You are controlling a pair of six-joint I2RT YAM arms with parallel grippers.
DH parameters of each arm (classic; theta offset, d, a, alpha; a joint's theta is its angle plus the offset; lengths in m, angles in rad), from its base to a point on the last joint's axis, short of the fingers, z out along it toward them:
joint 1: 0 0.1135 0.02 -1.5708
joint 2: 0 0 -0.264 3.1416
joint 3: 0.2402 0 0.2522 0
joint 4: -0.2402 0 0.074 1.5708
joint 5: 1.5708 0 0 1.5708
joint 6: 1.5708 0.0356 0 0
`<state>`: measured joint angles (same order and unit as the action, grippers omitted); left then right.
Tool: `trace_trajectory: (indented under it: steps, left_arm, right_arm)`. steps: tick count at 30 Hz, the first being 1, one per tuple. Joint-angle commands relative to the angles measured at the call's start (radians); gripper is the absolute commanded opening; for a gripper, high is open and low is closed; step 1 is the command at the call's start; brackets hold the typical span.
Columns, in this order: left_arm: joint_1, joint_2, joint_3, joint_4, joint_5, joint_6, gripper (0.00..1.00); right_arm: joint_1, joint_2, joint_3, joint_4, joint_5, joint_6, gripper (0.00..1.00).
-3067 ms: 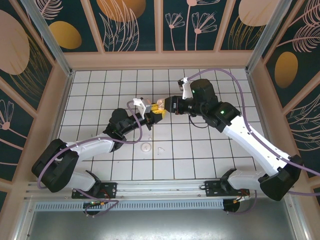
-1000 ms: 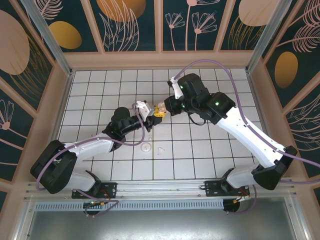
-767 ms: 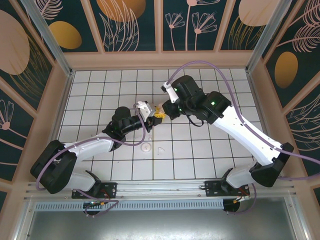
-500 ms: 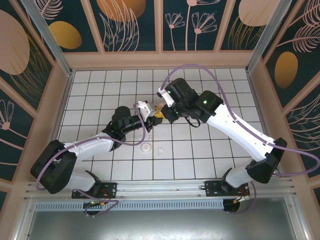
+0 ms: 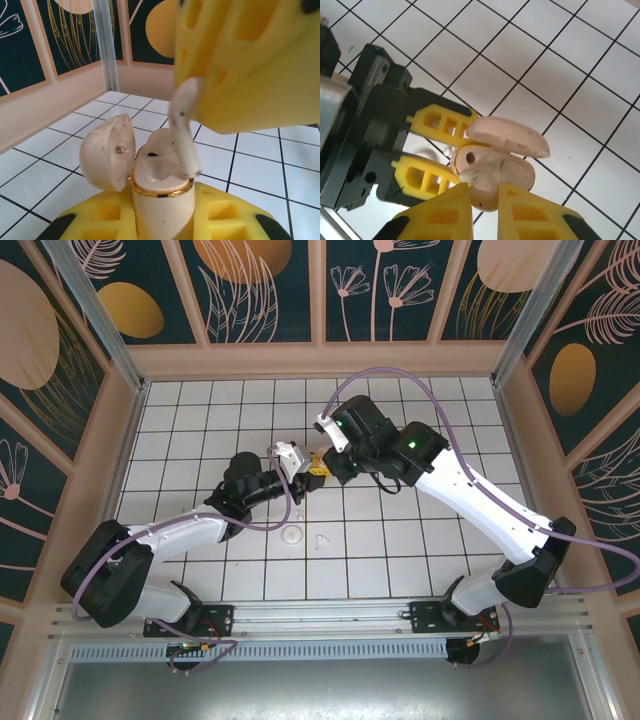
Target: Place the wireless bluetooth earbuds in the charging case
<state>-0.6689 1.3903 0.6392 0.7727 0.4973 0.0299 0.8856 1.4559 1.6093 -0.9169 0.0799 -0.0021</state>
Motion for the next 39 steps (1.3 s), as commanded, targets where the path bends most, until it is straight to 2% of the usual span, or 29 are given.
trace_trajectory:
  steps: [1,20,28,39]
  left_arm:
    - [-0.002,-0.003,0.037,0.023,0.035,-0.01,0.12]
    - [-0.002,-0.014,0.042,0.03,0.03,-0.025,0.12]
    - [-0.002,-0.015,0.045,0.039,0.035,-0.03,0.12]
    - [-0.002,-0.012,0.05,0.046,0.045,-0.045,0.12]
  right_arm:
    - [0.007,-0.023,-0.005,0.049,0.031,-0.011,0.15]
    - [-0.002,-0.013,-0.046,0.021,0.018,-0.019,0.15]
    - [0.004,-0.015,-0.078,0.037,-0.058,-0.048,0.15]
    - [0.005,-0.04,-0.126,0.044,-0.089,-0.088,0.15]
